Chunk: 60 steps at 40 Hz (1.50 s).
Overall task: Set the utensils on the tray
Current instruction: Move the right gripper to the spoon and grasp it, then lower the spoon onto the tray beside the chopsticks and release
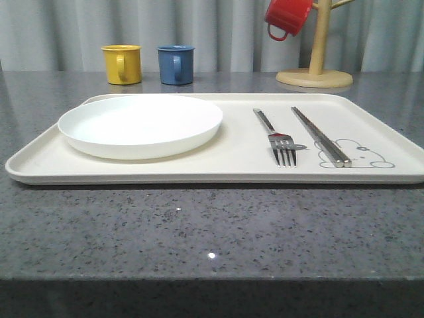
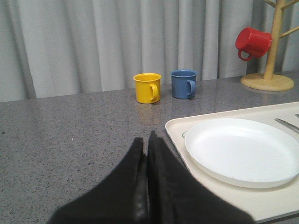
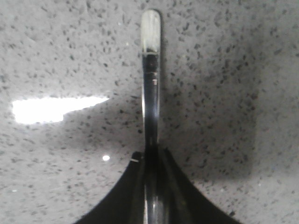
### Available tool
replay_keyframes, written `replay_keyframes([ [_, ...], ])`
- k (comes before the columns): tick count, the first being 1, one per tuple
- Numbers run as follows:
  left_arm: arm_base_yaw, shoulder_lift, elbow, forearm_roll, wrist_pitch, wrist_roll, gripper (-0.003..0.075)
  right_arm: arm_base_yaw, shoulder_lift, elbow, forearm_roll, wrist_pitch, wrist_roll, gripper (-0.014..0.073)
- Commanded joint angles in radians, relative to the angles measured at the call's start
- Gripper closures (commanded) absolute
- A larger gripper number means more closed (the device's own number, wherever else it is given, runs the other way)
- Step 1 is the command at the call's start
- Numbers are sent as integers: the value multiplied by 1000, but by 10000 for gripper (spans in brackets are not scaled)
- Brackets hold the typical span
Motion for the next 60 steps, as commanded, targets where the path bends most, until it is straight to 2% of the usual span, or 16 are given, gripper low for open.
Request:
replay_keyframes([
  [1, 2, 12, -26, -12, -79, -9, 738, -3, -103, -25, 6, 105, 48, 621],
  [7, 2, 12, -26, -12, -79, -9, 738, 38, -198, -25, 5, 106, 165, 621],
  [17, 2, 12, -26, -12, -79, -9, 738, 220, -311, -25, 5, 106, 269, 621],
  [27, 2, 12, -26, -12, -79, -9, 738, 409, -306, -24, 5, 106, 361, 621],
  [33, 2, 12, -26, -12, -79, -9, 738, 476, -280, -21, 5, 106, 404, 621],
  [45, 2, 12, -26, -12, -79, -9, 738, 495, -202, 40, -26, 95, 439, 621],
  [60, 2, 12, -26, -12, -79, -9, 738, 495, -109, 40, -26, 63, 456, 619],
])
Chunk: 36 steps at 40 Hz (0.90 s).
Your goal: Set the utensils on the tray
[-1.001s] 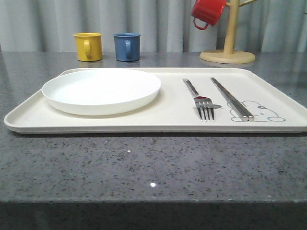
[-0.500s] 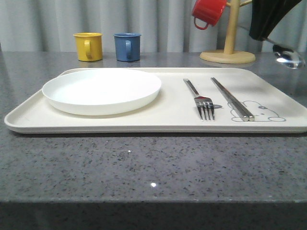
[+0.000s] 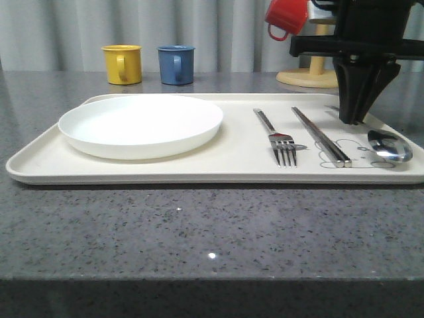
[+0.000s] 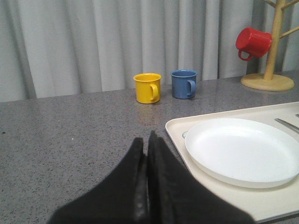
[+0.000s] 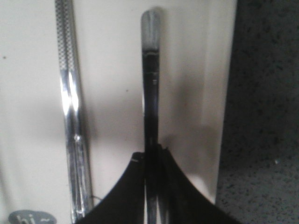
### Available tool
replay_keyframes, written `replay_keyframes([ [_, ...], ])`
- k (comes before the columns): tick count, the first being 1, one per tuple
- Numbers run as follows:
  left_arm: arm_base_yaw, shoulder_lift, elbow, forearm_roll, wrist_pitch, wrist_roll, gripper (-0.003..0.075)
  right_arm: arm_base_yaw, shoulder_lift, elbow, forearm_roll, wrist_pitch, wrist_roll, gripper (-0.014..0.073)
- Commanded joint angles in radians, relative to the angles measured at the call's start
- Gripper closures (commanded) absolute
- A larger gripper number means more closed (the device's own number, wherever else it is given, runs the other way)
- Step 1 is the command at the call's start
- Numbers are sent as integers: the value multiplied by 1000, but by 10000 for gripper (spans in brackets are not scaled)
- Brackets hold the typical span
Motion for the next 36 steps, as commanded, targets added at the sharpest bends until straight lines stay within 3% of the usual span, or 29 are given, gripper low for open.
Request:
replay_keyframes([
  [1, 2, 12, -26, -12, -78, -9, 738, -2, -46, -21, -11, 53, 3, 617],
  [4, 2, 12, -26, -12, -78, -9, 738, -2, -46, -21, -11, 58, 3, 582],
  [12, 2, 12, -26, -12, -78, -9, 738, -2, -46, -25, -11, 58, 3, 284],
  [15, 2, 12, -26, -12, -78, -9, 738, -2, -54, -37, -12, 58, 2, 250],
  [28, 2, 12, -26, -12, -78, -9, 738, -2, -229, -86, -12, 61, -78, 271],
  [36, 2, 12, -26, -12, -78, -9, 738, -2, -392, -63, -11, 54, -157, 484],
])
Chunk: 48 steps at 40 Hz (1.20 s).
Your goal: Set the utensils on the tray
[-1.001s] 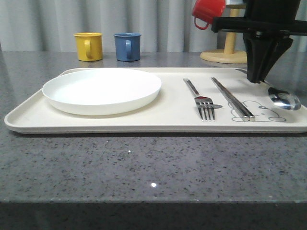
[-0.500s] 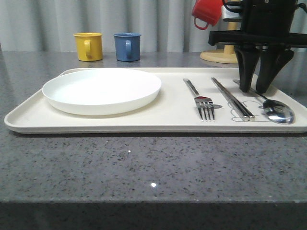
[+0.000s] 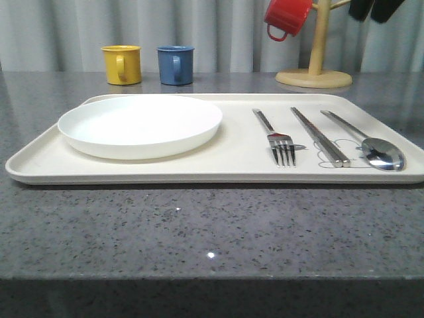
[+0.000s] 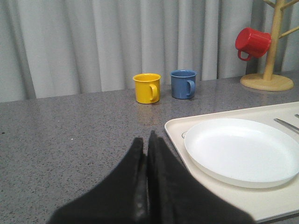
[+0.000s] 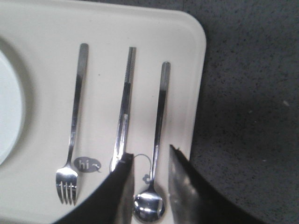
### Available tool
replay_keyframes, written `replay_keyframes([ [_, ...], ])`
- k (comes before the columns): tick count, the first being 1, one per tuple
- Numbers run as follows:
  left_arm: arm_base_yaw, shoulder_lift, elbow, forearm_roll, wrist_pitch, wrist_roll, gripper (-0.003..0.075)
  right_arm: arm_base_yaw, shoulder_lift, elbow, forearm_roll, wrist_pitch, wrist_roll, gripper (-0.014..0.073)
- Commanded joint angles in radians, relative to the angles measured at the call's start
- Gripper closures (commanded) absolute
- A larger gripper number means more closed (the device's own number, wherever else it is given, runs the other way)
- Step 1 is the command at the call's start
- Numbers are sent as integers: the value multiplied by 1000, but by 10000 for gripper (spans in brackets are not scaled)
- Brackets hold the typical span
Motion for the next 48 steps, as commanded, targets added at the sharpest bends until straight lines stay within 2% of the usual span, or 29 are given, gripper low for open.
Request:
replay_keyframes([
  [1, 2, 12, -26, -12, -78, -9, 738, -2, -126, 3, -8, 37, -40, 519],
  [4, 2, 12, -26, -12, -78, -9, 738, -2, -206, 70, -8, -23, -44, 600],
  [9, 2, 12, -26, -12, -78, -9, 738, -2, -351, 241, -8, -155, -65, 666],
  [25, 2, 12, -26, -12, -78, -9, 738, -2, -906, 955, -18, -751, -135, 662],
  [29, 2, 12, -26, -12, -78, -9, 738, -2, -1059, 1094, -19, -851, -137, 662],
  [38, 2, 12, -26, -12, -78, -9, 738, -2, -1351, 1276, -19, -945, -137, 662],
  [48, 2, 12, -26, -12, -78, -9, 738, -2, -1433, 1297, -19, -936, -137, 662],
])
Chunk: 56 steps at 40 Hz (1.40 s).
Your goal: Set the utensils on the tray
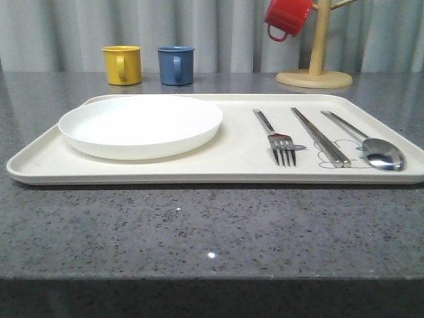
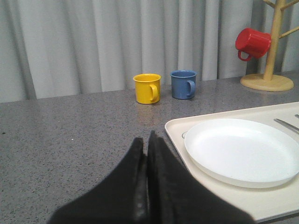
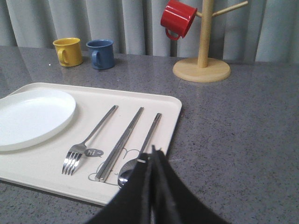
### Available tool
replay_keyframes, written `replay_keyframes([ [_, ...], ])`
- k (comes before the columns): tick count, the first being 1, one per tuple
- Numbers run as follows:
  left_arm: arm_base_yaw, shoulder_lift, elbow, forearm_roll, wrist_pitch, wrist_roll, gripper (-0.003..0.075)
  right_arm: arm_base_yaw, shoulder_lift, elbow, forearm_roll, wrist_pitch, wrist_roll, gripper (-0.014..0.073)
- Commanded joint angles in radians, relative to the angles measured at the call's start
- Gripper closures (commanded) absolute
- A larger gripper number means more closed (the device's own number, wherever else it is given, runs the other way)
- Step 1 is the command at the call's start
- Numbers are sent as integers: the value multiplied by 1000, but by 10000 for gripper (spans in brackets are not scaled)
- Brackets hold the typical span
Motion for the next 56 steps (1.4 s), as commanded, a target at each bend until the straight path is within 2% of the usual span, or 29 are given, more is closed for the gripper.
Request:
replay_keyframes([
  [1, 2, 12, -26, -12, -78, -9, 738, -2, 7, -24, -10, -91, -11, 662],
  [43, 2, 12, -23, -12, -79, -9, 738, -2, 7, -24, -10, -91, -11, 662],
  [49, 24, -33, 44, 0, -103, -9, 738, -2, 7, -24, -10, -91, -11, 662],
  [56, 120, -108, 177, 0, -143, -9, 738, -2, 7, -24, -10, -91, -11, 662],
])
